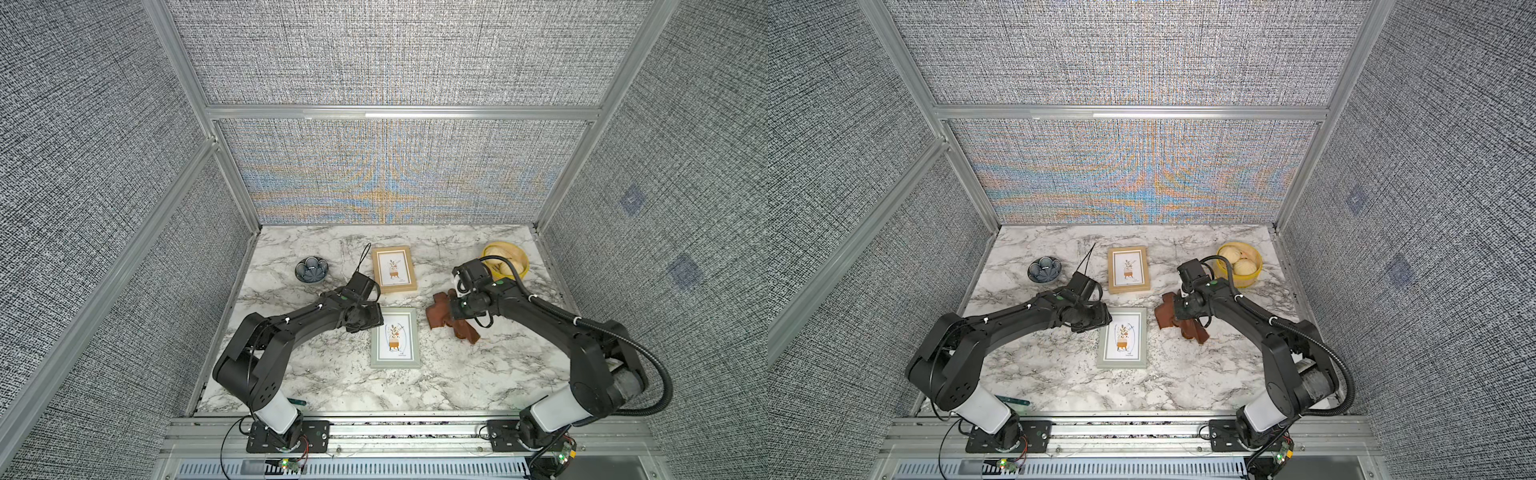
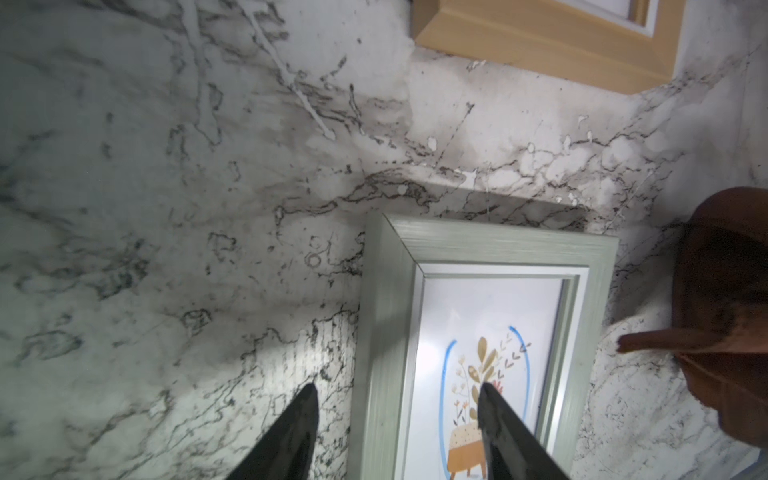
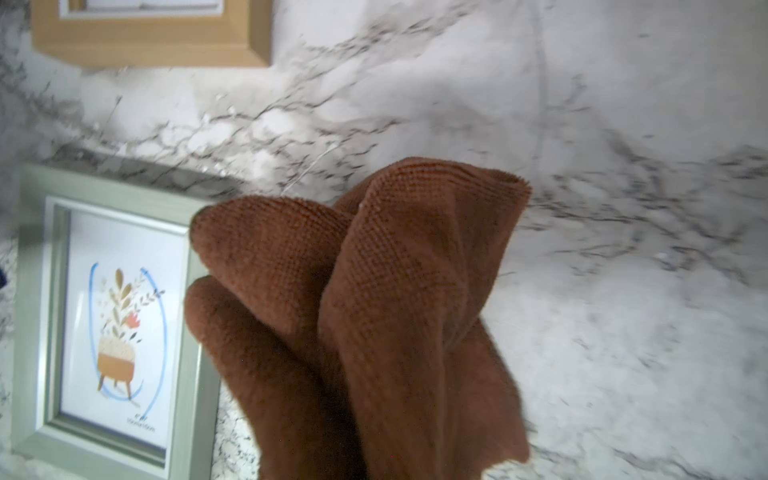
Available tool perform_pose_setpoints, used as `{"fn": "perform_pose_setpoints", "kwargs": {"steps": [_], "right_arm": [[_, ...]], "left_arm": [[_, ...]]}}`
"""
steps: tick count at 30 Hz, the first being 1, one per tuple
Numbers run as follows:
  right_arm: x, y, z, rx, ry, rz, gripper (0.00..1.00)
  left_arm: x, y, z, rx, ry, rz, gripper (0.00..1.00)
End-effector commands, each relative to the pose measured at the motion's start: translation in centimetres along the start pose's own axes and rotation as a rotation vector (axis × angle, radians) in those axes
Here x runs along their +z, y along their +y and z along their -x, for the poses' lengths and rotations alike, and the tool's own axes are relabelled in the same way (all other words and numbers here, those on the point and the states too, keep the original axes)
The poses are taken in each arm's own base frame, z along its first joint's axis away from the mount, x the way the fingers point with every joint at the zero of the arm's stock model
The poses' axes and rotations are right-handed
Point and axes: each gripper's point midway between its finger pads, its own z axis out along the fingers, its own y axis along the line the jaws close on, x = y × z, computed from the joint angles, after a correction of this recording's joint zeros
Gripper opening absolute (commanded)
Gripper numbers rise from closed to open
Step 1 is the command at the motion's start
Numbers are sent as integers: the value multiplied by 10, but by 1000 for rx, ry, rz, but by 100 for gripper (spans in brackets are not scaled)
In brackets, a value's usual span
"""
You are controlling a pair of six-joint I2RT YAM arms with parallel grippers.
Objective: Wipe the picture frame with a cloth
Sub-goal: Wipe the dirt from the picture frame.
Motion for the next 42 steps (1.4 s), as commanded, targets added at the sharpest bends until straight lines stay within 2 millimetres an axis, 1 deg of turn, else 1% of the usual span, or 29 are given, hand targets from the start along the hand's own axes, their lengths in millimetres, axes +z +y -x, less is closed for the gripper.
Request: {"fn": "perform_pose_setpoints", "kwargs": {"steps": [1, 5, 7, 9, 11, 15, 21, 24, 26, 29, 31, 34, 38, 40, 42], "right_arm": [[4, 37, 2, -90, -5, 125, 0], [10, 59, -4, -119, 9, 168, 0], [14, 71, -6, -112, 19, 205, 0], [18, 78, -8, -97, 33, 226, 0], [24, 81, -10, -80, 47, 226, 0], [36, 81, -11, -54, 74, 216, 0], [52, 80, 3, -52, 83, 180, 0], [59, 82, 8, -60, 91, 174, 0], [61, 81, 6, -67, 97, 169, 0], [64, 80, -2, -101, 108, 164, 0], [65, 80, -12, -146, 119, 152, 0], [67, 75, -23, -208, 127, 91, 0], [66, 75, -20, -283, 102, 5, 0], [67, 78, -15, -321, 98, -37, 0], [70, 80, -16, -357, 111, -69, 0]], "left_arm": [[3, -1, 2, -14, -16, -12, 55], [11, 10, -8, -42, 5, 12, 51], [15, 11, -12, -52, 15, -2, 48], [17, 8, -15, -62, 30, -22, 44], [20, 6, -17, -78, 35, -45, 39], [20, 8, -24, -110, 42, -61, 29], [20, 11, -33, -152, 56, -85, 20], [23, 17, -36, -166, 62, -64, 19], [26, 23, -39, -168, 70, -37, 19], [29, 30, -44, -164, 86, -5, 20], [30, 32, -46, -159, 95, 4, 22], [30, 33, -47, -154, 102, 11, 23], [31, 36, -48, -158, 110, 32, 23], [32, 39, -50, -161, 114, 45, 22], [32, 42, -51, -166, 117, 59, 21]]}}
